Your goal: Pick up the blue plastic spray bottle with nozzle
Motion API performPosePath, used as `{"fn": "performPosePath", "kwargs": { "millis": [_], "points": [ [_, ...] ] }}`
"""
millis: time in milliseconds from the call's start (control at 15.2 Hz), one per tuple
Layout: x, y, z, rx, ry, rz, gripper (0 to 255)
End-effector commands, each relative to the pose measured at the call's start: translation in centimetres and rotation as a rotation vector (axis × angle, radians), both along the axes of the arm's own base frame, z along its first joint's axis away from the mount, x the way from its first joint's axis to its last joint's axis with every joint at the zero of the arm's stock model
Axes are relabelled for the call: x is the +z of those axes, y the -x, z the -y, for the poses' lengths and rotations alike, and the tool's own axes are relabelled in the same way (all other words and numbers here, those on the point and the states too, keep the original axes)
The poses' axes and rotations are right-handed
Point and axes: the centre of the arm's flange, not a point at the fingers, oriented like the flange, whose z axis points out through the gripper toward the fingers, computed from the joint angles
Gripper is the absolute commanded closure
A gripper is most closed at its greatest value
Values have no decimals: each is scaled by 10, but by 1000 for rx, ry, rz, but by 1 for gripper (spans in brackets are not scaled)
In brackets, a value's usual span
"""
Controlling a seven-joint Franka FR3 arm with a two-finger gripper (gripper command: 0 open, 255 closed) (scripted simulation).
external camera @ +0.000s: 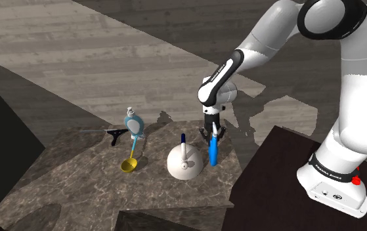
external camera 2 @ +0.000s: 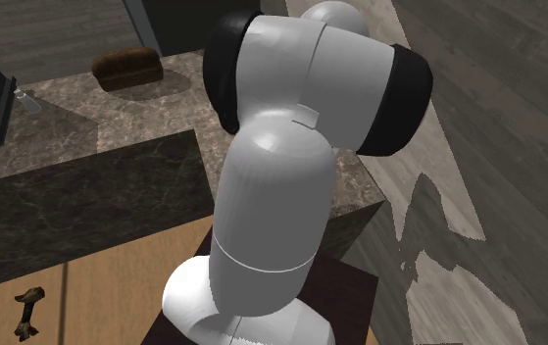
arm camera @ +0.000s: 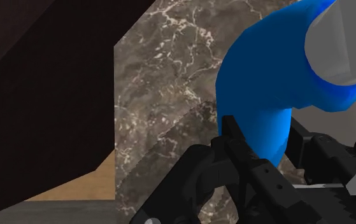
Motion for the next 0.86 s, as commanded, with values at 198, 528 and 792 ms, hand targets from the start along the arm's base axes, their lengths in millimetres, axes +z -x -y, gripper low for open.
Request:
{"fn": "performPosePath", "kwargs": {
  "millis": [198, 528, 792],
  "points": [
    [25, 0, 0, 0, 0, 0, 255],
    [51, 0, 0, 0, 0, 0, 255],
    [63, 0, 0, 0, 0, 0, 255]
  ]
}}
